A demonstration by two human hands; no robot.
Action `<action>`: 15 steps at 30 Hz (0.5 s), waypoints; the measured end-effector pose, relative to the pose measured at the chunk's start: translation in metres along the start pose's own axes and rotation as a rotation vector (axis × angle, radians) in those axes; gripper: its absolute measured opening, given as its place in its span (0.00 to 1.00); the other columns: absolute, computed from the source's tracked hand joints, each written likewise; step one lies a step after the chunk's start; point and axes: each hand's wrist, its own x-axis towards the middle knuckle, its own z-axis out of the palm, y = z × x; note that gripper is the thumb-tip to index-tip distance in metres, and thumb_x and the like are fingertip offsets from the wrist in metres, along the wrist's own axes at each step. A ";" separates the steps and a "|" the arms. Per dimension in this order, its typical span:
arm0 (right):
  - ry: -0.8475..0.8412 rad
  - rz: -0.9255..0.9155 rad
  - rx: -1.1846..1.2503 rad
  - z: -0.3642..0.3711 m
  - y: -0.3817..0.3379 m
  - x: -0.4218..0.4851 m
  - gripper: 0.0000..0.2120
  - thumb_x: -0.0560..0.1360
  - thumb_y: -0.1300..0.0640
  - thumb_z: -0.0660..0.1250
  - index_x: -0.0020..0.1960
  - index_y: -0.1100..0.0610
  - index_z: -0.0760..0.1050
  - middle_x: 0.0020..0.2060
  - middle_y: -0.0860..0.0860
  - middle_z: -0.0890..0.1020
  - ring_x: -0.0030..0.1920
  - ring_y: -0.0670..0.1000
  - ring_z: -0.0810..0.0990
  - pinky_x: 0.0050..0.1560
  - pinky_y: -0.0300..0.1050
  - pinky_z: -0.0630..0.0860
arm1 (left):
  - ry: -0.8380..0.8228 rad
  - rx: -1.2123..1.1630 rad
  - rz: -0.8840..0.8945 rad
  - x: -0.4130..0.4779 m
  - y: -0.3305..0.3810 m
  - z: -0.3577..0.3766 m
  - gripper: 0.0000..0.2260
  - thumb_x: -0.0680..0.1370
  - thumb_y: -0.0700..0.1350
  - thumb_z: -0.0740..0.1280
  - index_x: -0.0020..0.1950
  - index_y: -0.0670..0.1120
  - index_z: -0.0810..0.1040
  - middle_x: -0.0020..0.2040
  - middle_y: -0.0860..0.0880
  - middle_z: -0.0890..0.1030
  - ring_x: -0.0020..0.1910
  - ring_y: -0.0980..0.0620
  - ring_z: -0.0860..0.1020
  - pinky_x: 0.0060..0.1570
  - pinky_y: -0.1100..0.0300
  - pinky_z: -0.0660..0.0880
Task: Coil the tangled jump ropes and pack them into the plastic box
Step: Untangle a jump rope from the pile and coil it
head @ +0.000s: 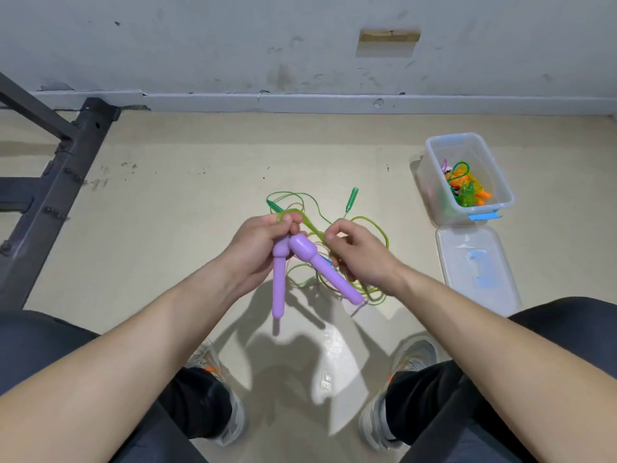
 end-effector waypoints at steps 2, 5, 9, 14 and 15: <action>0.015 -0.031 -0.054 0.013 -0.001 -0.006 0.07 0.83 0.55 0.59 0.49 0.51 0.75 0.30 0.48 0.77 0.26 0.49 0.73 0.30 0.40 0.71 | 0.119 0.000 0.021 0.003 -0.002 -0.005 0.08 0.84 0.38 0.60 0.50 0.39 0.78 0.36 0.50 0.78 0.40 0.49 0.78 0.39 0.60 0.77; 0.066 -0.216 -0.367 0.027 -0.001 -0.013 0.08 0.82 0.55 0.57 0.46 0.48 0.71 0.32 0.44 0.74 0.32 0.44 0.71 0.39 0.43 0.66 | 0.242 0.027 0.040 0.005 -0.008 -0.007 0.09 0.84 0.39 0.61 0.48 0.41 0.80 0.36 0.51 0.78 0.38 0.49 0.75 0.40 0.57 0.75; -0.024 -0.301 -0.473 0.056 0.000 -0.021 0.10 0.79 0.43 0.56 0.51 0.47 0.71 0.36 0.50 0.73 0.42 0.51 0.72 0.37 0.49 0.68 | 0.347 -0.038 0.009 0.002 -0.013 -0.001 0.11 0.85 0.42 0.61 0.46 0.43 0.80 0.36 0.50 0.80 0.40 0.48 0.77 0.46 0.53 0.77; -0.020 -0.219 -0.681 0.053 0.004 -0.014 0.10 0.82 0.44 0.56 0.51 0.48 0.71 0.40 0.50 0.70 0.42 0.56 0.73 0.39 0.49 0.67 | 0.306 -0.002 -0.024 -0.002 -0.019 0.002 0.11 0.84 0.44 0.63 0.46 0.42 0.80 0.42 0.44 0.81 0.41 0.45 0.77 0.41 0.54 0.76; -0.027 -0.191 -0.745 0.051 0.004 -0.013 0.12 0.82 0.43 0.56 0.50 0.49 0.72 0.40 0.50 0.70 0.42 0.56 0.73 0.39 0.48 0.67 | 0.288 0.011 -0.038 -0.002 -0.022 0.002 0.11 0.84 0.45 0.63 0.49 0.41 0.81 0.45 0.44 0.83 0.40 0.46 0.80 0.38 0.55 0.76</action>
